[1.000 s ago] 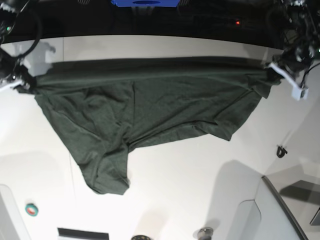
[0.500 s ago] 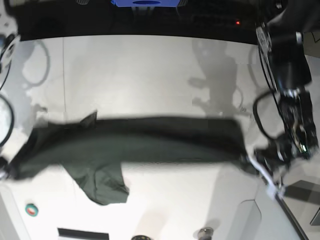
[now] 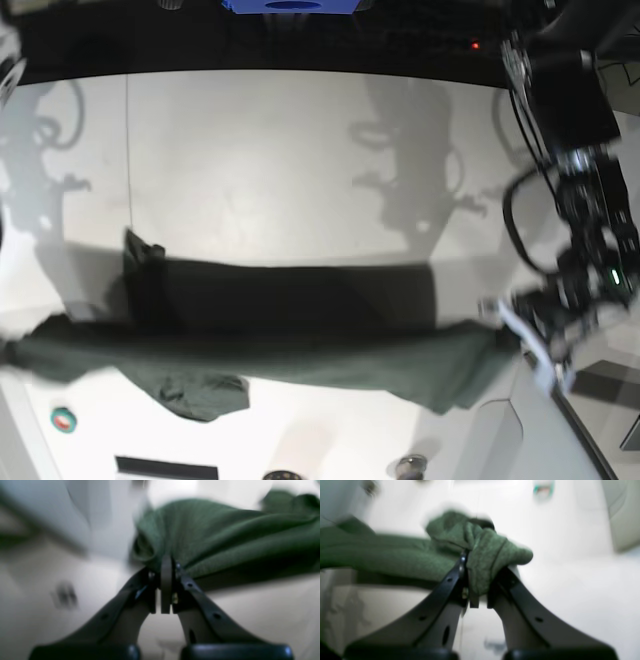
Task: Layout the t-shirt on the table in an organized manner, then fold the t-shirt properly
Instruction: 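Lift the shirt edge with both grippers and swing it to flatten, then lay the shirt down flat and pull the edge taut with both grippers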
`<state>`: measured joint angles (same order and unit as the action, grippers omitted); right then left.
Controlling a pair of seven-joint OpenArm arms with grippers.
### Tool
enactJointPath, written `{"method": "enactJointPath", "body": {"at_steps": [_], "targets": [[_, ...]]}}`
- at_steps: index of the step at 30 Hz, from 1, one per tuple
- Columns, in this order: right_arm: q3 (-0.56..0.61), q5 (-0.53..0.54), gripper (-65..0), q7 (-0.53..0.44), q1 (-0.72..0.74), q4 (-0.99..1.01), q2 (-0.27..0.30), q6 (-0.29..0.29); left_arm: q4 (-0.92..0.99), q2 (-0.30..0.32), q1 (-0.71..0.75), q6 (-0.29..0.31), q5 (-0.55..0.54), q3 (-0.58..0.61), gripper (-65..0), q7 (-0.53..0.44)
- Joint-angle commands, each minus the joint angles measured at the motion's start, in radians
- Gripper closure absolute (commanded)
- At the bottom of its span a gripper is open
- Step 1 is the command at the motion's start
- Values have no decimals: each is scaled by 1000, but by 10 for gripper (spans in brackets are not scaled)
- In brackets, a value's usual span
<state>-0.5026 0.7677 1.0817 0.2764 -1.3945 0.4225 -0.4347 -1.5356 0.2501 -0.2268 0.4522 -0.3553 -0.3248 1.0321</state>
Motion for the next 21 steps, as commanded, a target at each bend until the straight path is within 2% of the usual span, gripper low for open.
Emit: {"method": "enactJointPath", "body": {"at_steps": [1, 4, 9, 14, 21], "targets": [[-28, 22, -6, -28, -30, -22, -6, -3, -21, 13, 14, 1, -14, -17, 0, -26], [-54, 20, -6, -91, -173, -21, -66, -6, -7, 13, 142, 4, -18, -37, 0, -42], [-52, 19, -6, -243, -385, -16, -130, -8, -1, 18, 350, 3, -12, -40, 0, -192], [-52, 19, -6, -301, -484, 45, -135, -11, 40, 21, 467, 6, -12, -79, 0, -252], [-52, 19, -6, -369, -558, 96, -135, -13, 53, 22, 531, 9, -12, -115, 0, -295]]}}
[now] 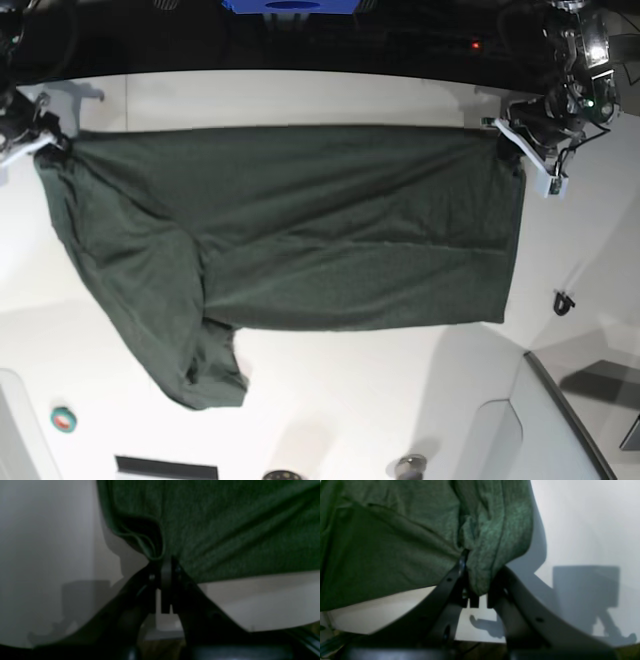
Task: Layout the t-shirt on the table in an organized manner, then fold the t-shirt properly
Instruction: 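Lay the shirt down flat and pull the edge taut with both grippers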
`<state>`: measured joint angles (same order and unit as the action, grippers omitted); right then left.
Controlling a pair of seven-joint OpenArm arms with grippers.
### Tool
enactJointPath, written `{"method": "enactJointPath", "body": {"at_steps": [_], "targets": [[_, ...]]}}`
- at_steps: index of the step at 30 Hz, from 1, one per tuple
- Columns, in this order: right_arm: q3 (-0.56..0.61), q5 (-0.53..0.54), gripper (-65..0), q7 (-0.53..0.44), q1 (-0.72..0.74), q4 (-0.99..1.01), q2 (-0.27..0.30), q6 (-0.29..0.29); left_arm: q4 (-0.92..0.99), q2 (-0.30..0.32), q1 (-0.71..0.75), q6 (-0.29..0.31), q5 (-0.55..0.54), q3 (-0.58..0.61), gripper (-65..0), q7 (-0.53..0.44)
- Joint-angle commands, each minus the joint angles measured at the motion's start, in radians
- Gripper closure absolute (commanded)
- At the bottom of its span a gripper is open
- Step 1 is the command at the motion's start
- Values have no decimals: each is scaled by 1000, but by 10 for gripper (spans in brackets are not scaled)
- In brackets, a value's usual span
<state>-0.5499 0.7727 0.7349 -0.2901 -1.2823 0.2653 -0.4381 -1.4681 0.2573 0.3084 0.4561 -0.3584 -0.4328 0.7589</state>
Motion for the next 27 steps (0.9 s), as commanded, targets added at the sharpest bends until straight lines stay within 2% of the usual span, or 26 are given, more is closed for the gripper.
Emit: {"method": "enactJointPath", "body": {"at_steps": [1, 13, 20, 23, 27], "targets": [[-5, 14, -6, -22, 7, -17, 22, -9, -15, 15, -4, 5, -9, -7, 0, -22], [-5, 14, -6, -22, -57, -13, 22, -9, -21, 69, 45, 5, -9, -7, 0, -19], [-6, 14, -6, -22, -94, -13, 19, -9, -16, 69, 91, 5, -9, -8, 0, -23], [-8, 14, -6, -24, -111, -12, 19, -9, -12, 69, 104, 0, -9, -8, 0, -60], [-8, 14, -6, -24, -111, -12, 18, -9, 7, 67, 108, 0, -8, -50, 0, -71]]}}
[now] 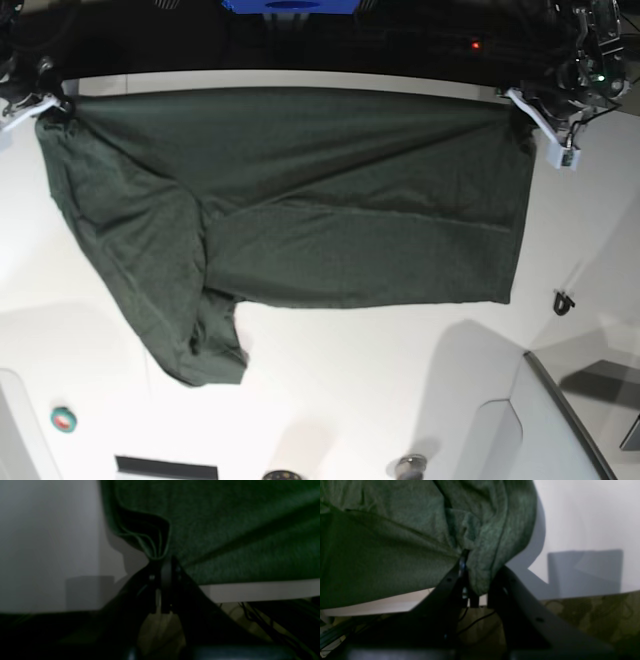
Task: Layout the t-shirt on the table in an organized manner, then fold the t-shirt properly
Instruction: 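Lay the shirt down flat and pull the edge taut with both grippers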
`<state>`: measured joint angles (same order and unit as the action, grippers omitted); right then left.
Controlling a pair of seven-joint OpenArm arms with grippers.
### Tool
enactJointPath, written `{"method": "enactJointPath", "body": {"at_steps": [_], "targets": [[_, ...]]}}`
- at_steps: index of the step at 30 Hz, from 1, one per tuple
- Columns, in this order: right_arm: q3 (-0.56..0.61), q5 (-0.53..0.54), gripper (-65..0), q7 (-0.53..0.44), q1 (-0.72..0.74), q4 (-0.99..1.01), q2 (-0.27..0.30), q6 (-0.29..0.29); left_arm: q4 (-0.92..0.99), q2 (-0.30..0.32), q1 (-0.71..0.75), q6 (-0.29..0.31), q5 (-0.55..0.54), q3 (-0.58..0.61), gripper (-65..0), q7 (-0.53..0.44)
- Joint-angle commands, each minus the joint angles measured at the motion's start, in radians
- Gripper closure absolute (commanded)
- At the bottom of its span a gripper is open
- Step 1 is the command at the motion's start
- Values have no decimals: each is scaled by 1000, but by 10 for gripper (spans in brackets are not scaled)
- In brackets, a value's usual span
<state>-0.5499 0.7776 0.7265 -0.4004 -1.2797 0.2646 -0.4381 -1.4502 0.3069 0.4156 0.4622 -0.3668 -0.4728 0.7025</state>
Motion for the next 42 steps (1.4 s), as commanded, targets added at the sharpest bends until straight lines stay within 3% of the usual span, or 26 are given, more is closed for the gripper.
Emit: {"method": "enactJointPath", "body": {"at_steps": [1, 6, 13, 20, 25, 27, 31, 35, 40, 42], "targets": [[-8, 9, -6, -15, 1, -15, 19, -9, -8, 18, 1, -6, 1, -14, 0, -14], [-8, 9, -6, -15, 1, -13, 19, -8, 12, 16, 4, -6, 1, -22, 0, -14], [-14, 9, -26, -15, -4, -10, -27, -3, 12, 15, 7, -6, 1, -22, 0, -14], [-16, 9, -239, -15, -16, -13, -47, -1, 9, 15, 12, -7, 1, -22, 0, -11], [-65, 10, -303, -8, -19, -15, -52, 0, -13, 15, 32, -7, 1, -24, 0, -11], [-112, 9, -329, -8, -21, -15, -78, 0, -13, 15, 42, -7, -1, -24, -69, -11], [-151, 9, -357, -6, -32, -22, -78, 0, -21, 15, 49, -7, -1, -25, -221, -11], [-164, 9, -357, -6, -50, -79, -80, 0, -30, 15, 49, -7, -1, -25, -321, -11], [-164, 9, -357, -11, -68, -154, -80, 2, -77, 13, 52, -7, -1, -82, -355, -11], [-164, 9, -359, -14, -71, -179, -80, 41, -90, 13, 52, -7, -1, -131, -355, -11]]}}
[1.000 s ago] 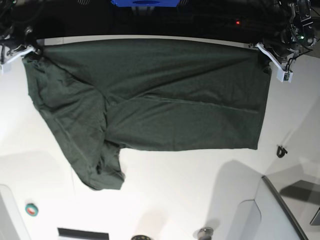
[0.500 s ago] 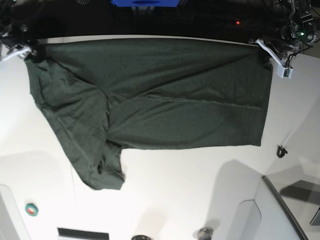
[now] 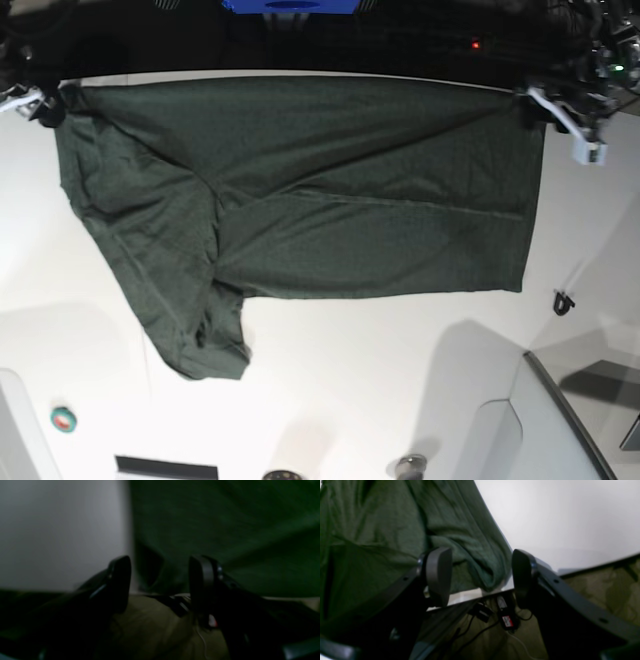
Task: Layout the t-shirt on the table in an organized manner, then fold the t-shirt properly
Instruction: 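Lay the shirt down flat and pull the edge taut with both grippers, then release the shirt and move the right gripper toward the sleeve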
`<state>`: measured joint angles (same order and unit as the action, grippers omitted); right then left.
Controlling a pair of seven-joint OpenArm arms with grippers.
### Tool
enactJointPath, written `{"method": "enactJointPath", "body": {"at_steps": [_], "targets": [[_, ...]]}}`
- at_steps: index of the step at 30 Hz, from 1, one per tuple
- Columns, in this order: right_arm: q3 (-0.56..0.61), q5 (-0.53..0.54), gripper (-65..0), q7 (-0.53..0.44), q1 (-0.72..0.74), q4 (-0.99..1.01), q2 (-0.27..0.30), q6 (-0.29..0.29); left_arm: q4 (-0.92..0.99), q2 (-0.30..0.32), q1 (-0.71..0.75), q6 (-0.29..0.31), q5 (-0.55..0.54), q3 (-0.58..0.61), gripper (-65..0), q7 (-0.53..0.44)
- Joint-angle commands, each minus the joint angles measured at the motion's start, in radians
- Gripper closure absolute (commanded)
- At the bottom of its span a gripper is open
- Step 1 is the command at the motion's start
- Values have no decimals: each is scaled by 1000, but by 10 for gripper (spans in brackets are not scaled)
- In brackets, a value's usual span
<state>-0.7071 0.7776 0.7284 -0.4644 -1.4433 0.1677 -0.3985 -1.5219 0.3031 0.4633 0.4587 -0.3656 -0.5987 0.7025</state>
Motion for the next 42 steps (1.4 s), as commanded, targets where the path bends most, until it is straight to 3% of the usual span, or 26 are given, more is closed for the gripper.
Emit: {"method": "enactJointPath", "body": {"at_steps": [1, 6, 10, 14, 16, 19, 20, 24, 29, 34, 38, 42], "targets": [[-7, 9, -359, -17, -7, -27, 19, 29, -24, 18, 4, -4, -2, -30, -355, -11], [-6, 9, -359, -46, -4, -103, 42, 79, -38, 23, 13, -1, 0, -106, -355, -10], [7, 9, -360, -43, 31, -147, 69, 79, -87, 14, 32, 1, -11, -116, -351, -10], [143, 7, -360, -48, 126, -141, 135, 52, -111, -78, -36, 2, -3, -111, -341, -10], [226, 7, -359, -49, 209, -112, 168, 29, -104, -107, -88, 2, 0, -82, -273, -10], [290, 7, -357, -49, 346, 11, 195, 29, -99, -112, -130, 1, 0, -28, -21, -10], [304, 7, -357, -49, 402, 72, 203, 29, -88, -112, -145, -2, 0, -14, 0, -10], [369, -13, -357, -72, 622, 395, 235, 29, -4, -109, -199, -4, 0, 0, 0, -10], [510, -226, -357, -237, 824, 708, 226, 28, 94, -95, -202, -1, 0, -10, 0, -16], [591, -364, -359, -324, 886, 761, 166, 25, 143, -61, -197, 1, 0, -11, 0, -54], [605, -392, -360, -338, 927, 766, 143, 25, 169, -43, -182, -2, 29, -8, 0, -126], [607, -393, -360, -338, 975, 835, 115, 25, 186, -49, -185, 1, 103, -7, 0, -134]]}}
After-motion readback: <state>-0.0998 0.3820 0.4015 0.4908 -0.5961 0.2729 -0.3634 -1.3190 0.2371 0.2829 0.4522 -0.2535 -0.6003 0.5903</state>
